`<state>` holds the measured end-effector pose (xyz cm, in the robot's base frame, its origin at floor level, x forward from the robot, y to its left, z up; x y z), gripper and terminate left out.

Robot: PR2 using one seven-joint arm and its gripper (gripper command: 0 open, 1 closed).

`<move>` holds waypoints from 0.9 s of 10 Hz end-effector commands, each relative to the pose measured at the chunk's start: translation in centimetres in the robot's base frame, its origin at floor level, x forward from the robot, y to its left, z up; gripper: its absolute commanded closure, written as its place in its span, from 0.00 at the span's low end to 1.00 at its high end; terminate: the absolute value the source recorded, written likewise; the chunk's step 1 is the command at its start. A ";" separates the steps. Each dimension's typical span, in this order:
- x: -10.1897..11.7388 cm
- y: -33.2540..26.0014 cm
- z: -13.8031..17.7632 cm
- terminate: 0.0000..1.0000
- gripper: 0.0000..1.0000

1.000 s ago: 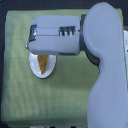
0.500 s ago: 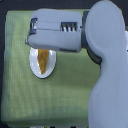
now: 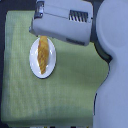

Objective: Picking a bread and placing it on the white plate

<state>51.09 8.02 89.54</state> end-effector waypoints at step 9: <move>2.2 -25.1 1.1 0.00 0.00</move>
<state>53.55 -6.85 91.14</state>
